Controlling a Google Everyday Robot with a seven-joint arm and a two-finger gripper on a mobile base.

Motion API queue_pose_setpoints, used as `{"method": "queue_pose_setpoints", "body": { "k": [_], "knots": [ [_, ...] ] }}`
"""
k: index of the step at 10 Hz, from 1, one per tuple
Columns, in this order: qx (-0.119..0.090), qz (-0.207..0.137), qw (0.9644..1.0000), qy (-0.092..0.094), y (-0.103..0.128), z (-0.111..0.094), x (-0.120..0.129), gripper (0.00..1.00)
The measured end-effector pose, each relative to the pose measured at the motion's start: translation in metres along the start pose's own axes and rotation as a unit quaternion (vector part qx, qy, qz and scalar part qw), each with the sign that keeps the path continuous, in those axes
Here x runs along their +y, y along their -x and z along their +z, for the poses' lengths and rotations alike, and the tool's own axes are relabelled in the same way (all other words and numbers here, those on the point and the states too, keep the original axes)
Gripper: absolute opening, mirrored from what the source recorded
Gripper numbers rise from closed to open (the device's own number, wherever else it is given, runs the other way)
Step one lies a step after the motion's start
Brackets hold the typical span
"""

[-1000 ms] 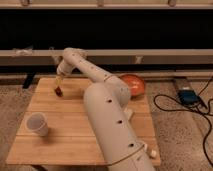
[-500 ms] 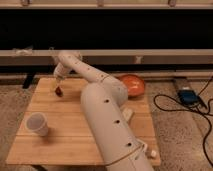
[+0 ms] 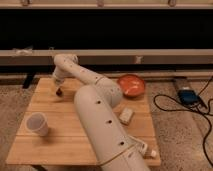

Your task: Place the pepper in the ceramic cup

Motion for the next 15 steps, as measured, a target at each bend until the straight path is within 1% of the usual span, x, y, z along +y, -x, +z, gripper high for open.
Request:
{"method": "queue_pose_setpoints", "body": {
  "k": [4, 6, 7, 9, 11, 14, 15],
  "knots": [
    [-0.032, 0.012, 0.9994, -0.003, 0.016, 0.016, 0.001, 0.8],
    [-0.041, 0.015, 0.999, -0.002, 0.023, 0.02, 0.003, 0.79],
    [-0.045, 0.016, 0.9989, -0.001, 0.026, 0.02, 0.004, 0.73],
    [-0.046, 0.019, 0.9987, 0.003, 0.033, 0.018, 0.006, 0.53],
    [-0.044, 0.022, 0.9987, 0.013, 0.04, 0.008, 0.008, 0.33],
    [-0.04, 0.016, 0.9988, 0.025, 0.039, -0.004, 0.008, 0.04],
    [-0.037, 0.014, 0.9987, 0.031, 0.04, -0.011, 0.009, 0.0]
  ]
}}
